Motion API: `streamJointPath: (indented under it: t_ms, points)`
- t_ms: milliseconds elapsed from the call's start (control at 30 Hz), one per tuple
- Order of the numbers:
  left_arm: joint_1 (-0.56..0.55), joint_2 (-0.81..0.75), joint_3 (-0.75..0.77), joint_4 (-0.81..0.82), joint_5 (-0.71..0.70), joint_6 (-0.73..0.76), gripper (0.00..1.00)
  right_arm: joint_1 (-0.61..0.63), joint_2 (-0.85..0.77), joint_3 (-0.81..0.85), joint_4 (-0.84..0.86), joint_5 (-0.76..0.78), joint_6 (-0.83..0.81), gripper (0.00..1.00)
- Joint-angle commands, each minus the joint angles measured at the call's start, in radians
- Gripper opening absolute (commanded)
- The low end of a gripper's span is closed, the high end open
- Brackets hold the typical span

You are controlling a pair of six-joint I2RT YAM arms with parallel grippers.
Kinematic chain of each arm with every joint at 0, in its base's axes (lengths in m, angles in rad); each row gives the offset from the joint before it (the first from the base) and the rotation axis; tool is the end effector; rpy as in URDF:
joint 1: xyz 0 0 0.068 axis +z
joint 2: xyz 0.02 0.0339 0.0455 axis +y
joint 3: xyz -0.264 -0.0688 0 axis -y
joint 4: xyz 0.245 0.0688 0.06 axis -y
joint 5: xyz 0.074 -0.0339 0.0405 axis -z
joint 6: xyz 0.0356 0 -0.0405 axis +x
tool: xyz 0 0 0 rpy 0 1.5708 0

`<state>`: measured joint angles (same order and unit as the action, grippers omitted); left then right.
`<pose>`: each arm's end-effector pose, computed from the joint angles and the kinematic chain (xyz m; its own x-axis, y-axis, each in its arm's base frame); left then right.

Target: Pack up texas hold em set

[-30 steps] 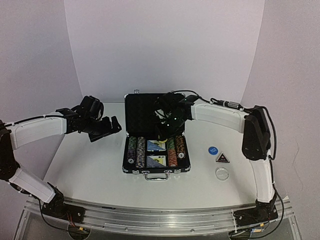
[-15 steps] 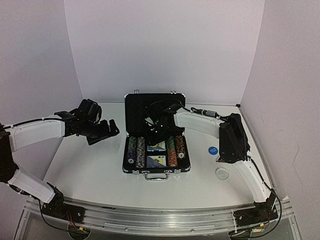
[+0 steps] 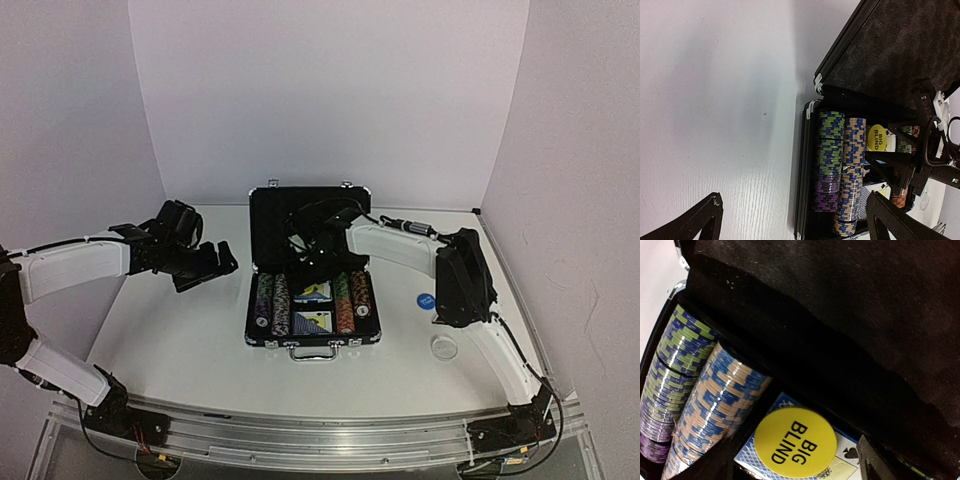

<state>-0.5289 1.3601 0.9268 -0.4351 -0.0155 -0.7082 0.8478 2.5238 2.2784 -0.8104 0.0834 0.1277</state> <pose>0.2447 -0.1424 0.2396 -0.8231 -0.2723 -0.4984 -0.0520 0.9100 -0.4112 0.3604 0.4040 0.1698 -0.6628 -0.5594 -0.4978 -0.6409 0.7676 -0.0092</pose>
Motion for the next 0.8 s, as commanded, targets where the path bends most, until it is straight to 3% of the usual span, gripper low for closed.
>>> streamJointPath:
  t_ms: [0,167,367,567,767]
  points:
    - [0.004,-0.005,0.017,0.033,0.012,-0.003,1.0,0.006,-0.136,0.005,0.013,0.005,-0.009,0.89]
    - [0.004,-0.014,0.018,0.041,0.012,0.0,1.0,0.005,-0.311,-0.13,0.017,0.023,0.002,0.95]
    - [0.004,-0.026,0.01,0.049,0.012,0.001,1.0,-0.033,-0.563,-0.466,0.022,0.181,0.076,0.98]
    - [0.004,-0.033,0.007,0.05,0.012,0.004,1.0,-0.224,-0.752,-0.83,0.03,0.16,0.194,0.98]
    - [0.004,-0.027,0.007,0.052,0.012,0.002,1.0,-0.369,-0.741,-0.942,0.048,0.076,0.161,0.98]
